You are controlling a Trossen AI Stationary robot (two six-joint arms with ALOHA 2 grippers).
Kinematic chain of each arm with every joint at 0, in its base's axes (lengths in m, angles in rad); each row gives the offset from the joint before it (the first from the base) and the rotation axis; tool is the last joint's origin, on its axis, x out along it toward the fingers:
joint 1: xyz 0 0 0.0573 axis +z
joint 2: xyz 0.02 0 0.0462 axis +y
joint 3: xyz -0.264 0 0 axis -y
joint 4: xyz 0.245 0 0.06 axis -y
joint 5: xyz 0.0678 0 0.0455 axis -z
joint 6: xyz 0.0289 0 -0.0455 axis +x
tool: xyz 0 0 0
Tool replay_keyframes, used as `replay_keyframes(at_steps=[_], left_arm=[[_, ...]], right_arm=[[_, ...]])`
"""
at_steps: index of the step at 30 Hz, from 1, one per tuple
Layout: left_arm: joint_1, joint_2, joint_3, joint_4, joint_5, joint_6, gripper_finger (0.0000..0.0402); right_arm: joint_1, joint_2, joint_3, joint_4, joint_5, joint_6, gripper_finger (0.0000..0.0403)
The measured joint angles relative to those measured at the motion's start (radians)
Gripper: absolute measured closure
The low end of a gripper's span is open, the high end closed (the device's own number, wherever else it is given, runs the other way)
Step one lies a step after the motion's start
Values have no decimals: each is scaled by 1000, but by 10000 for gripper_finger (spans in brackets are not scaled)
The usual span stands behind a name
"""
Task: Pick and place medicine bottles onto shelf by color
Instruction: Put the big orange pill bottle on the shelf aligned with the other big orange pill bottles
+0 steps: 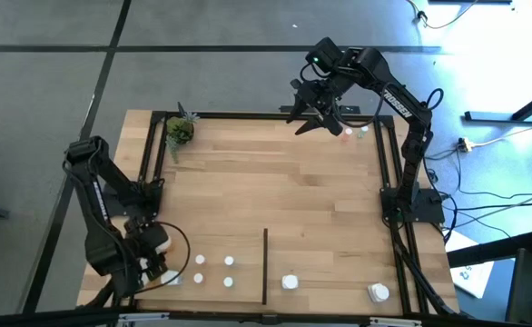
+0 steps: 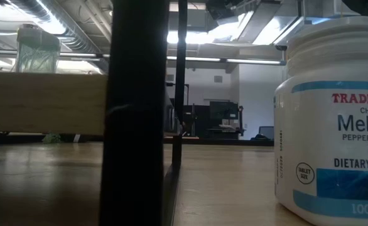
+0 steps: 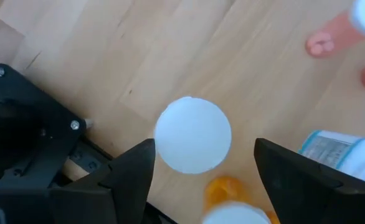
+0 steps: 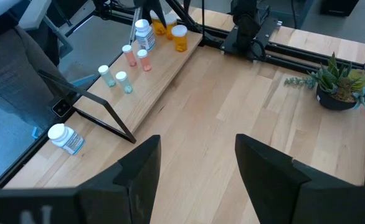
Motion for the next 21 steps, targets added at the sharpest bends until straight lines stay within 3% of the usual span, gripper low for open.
replay_keyframes(at_steps=[12, 21], left_arm=[[0, 0, 110, -130, 3, 31, 134], [0, -1, 194, -209, -111, 160, 134]], right_arm=[[0, 0, 0, 1, 0, 0, 195], [0, 0, 0, 2, 0, 0, 195]])
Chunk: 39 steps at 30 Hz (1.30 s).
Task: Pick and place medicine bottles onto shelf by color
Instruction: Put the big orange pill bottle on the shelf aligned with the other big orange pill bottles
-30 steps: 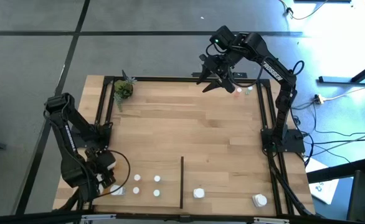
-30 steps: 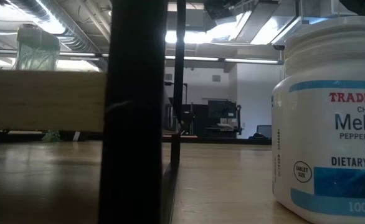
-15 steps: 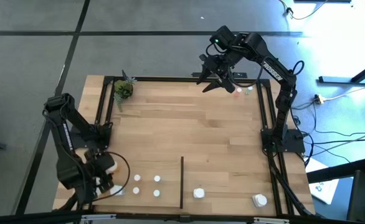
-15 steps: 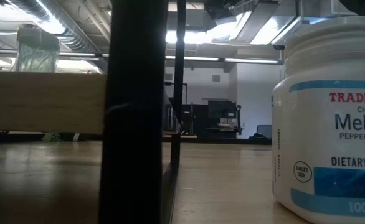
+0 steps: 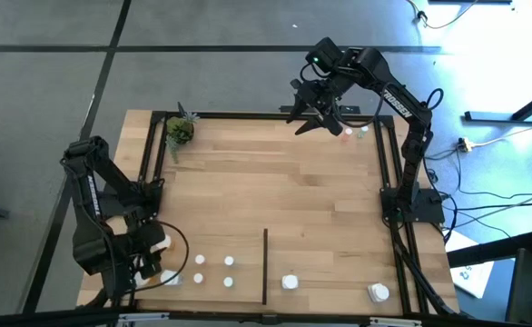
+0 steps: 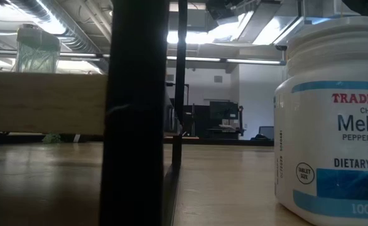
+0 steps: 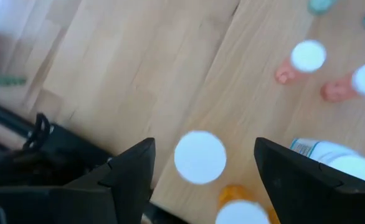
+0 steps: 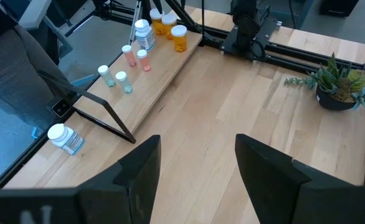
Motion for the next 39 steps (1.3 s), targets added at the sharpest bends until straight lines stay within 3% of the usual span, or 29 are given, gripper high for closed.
replay_keyframes(at_steps=[5, 9, 15, 24, 30, 35, 39], left_arm=[[8, 0, 0, 1, -94, 0, 134], [77, -3, -15, -3, -193, 3, 134], [232, -6, -70, 45, -164, 45, 134], [356, -7, -159, 224, -8, 234, 134], [381, -7, -214, 309, 149, 262, 134], [385, -7, -251, 366, 190, 262, 134], [389, -7, -258, 374, 300, 281, 134]], right_arm=[[0, 0, 0, 0, 0, 0, 195], [0, 0, 0, 0, 0, 0, 195], [0, 0, 0, 1, 0, 0, 195], [0, 0, 0, 2, 0, 0, 195], [0, 0, 0, 2, 0, 0, 195], [0, 0, 0, 2, 0, 0, 195], [0, 0, 0, 2, 0, 0, 195]])
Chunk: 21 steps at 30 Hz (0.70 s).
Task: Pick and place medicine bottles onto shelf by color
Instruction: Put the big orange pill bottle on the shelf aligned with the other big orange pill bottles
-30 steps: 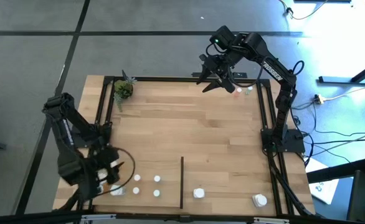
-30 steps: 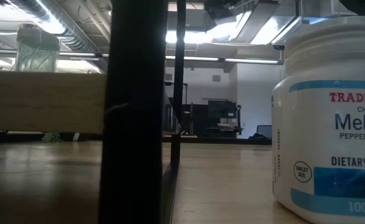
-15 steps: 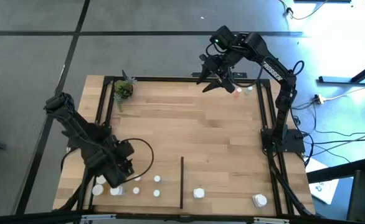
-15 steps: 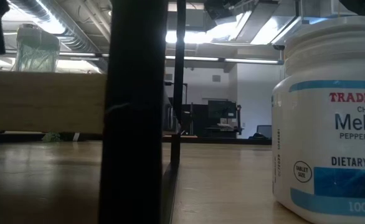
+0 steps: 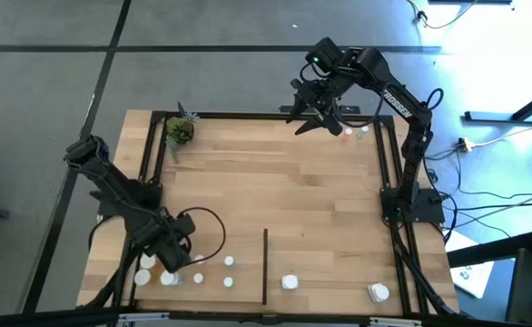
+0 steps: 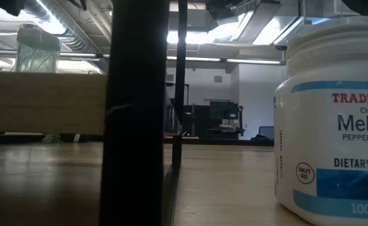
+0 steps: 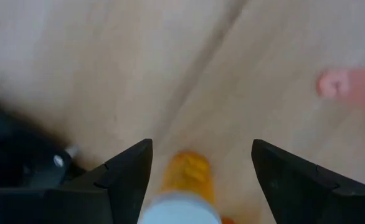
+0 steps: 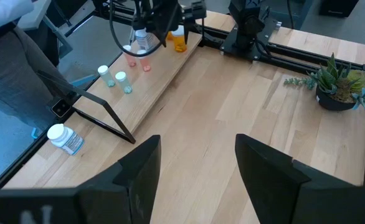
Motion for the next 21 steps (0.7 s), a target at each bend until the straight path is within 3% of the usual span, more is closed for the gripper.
replay_keyframes(at_steps=[13, 21], left_arm=[[1, 1, -1, 13, 163, 0, 134], [1, 1, -1, 7, 137, 7, 134]], right_arm=[[0, 0, 0, 0, 0, 0, 195], [0, 0, 0, 0, 0, 0, 195]])
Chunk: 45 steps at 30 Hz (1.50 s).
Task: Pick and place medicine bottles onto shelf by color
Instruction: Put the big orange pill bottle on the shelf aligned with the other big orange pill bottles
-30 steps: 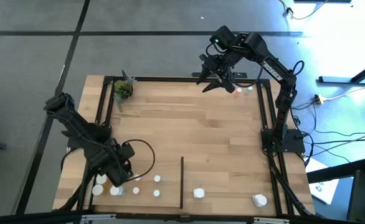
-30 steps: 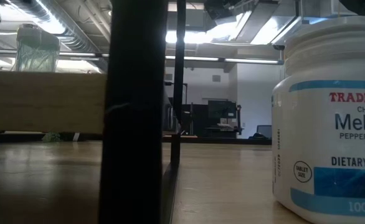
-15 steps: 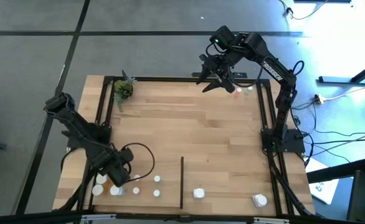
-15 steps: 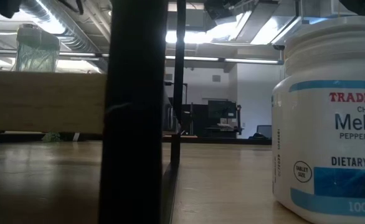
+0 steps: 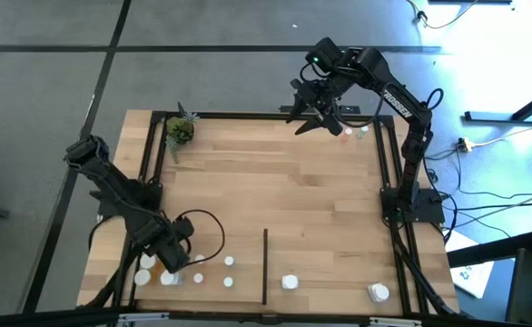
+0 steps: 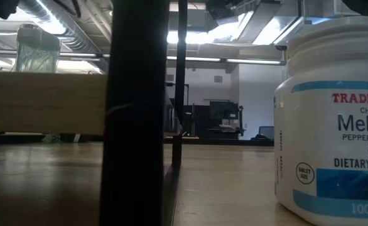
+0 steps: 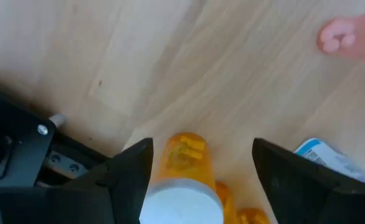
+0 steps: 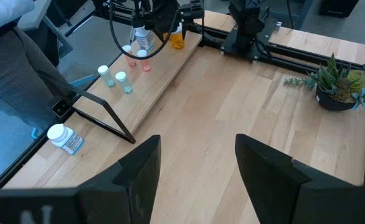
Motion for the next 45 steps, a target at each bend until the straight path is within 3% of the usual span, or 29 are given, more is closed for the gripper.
replay_keyframes(at_steps=[4, 13, 23, 45], left_arm=[[0, 0, 0, 40, -47, 28, 134], [0, 0, 0, 133, -11, 31, 134], [0, 0, 0, 129, 43, -88, 134], [-18, 0, 0, 32, 96, -125, 134]], right_arm=[[0, 0, 0, 0, 0, 0, 195], [0, 0, 0, 0, 0, 0, 195], [0, 0, 0, 0, 0, 0, 195], [0, 0, 0, 0, 0, 0, 195]])
